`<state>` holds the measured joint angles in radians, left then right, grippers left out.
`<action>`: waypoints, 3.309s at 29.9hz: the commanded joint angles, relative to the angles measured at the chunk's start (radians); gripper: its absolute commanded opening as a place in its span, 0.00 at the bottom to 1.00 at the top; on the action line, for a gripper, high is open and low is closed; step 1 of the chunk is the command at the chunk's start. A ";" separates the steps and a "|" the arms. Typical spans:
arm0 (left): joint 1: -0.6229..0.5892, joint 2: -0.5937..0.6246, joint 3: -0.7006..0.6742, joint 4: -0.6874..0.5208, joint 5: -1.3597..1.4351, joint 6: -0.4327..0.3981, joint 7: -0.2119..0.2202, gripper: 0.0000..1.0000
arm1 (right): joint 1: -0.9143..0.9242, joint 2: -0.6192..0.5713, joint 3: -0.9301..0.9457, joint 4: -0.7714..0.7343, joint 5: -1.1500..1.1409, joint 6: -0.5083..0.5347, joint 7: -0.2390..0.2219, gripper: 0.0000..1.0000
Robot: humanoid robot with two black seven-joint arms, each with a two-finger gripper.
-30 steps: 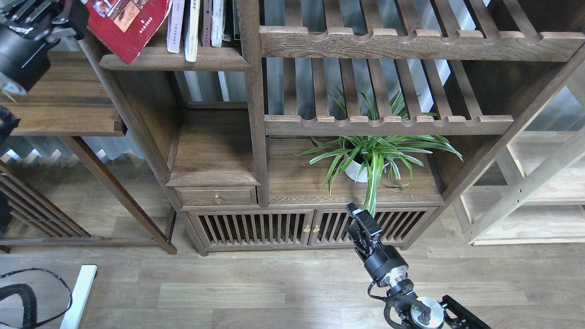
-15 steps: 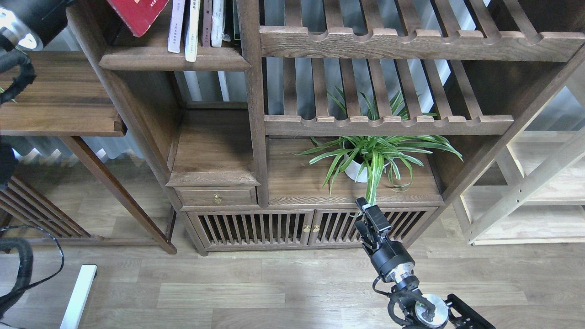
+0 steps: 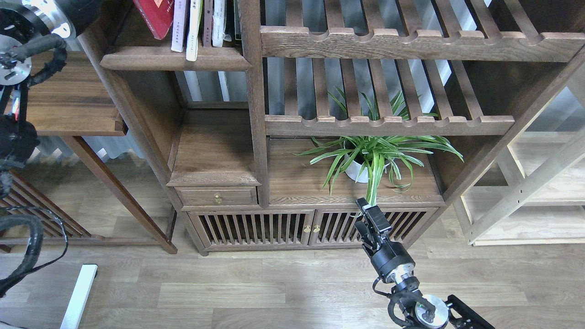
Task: Organize books on shelf
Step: 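Insert the red book upright into the top shelf with left gripper, then release the red book and withdraw the left gripper downward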
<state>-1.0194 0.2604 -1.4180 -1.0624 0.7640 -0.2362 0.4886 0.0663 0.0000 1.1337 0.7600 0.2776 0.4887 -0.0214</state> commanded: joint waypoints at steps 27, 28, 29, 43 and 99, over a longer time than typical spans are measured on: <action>-0.143 -0.046 0.174 0.101 -0.080 0.090 0.000 0.59 | -0.005 0.000 0.000 0.002 0.000 0.000 0.000 0.99; -0.143 -0.044 0.178 0.101 -0.080 0.095 0.000 0.61 | -0.005 0.000 0.000 0.001 0.000 0.000 0.000 0.99; -0.142 -0.043 0.185 0.099 -0.080 0.101 0.000 0.63 | -0.005 0.000 0.000 0.002 0.000 0.000 0.000 0.99; -0.176 -0.044 0.180 0.085 -0.081 0.118 0.000 0.66 | -0.006 0.000 0.000 0.001 0.000 0.000 0.000 0.99; 0.726 -0.125 -0.092 -0.565 -0.305 -0.202 -0.139 0.99 | -0.042 0.000 -0.032 0.209 -0.009 0.000 -0.005 0.99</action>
<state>-0.3856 0.1927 -1.5257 -1.6342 0.5087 -0.4016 0.3729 0.0244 0.0001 1.1002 0.9667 0.2684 0.4887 -0.0279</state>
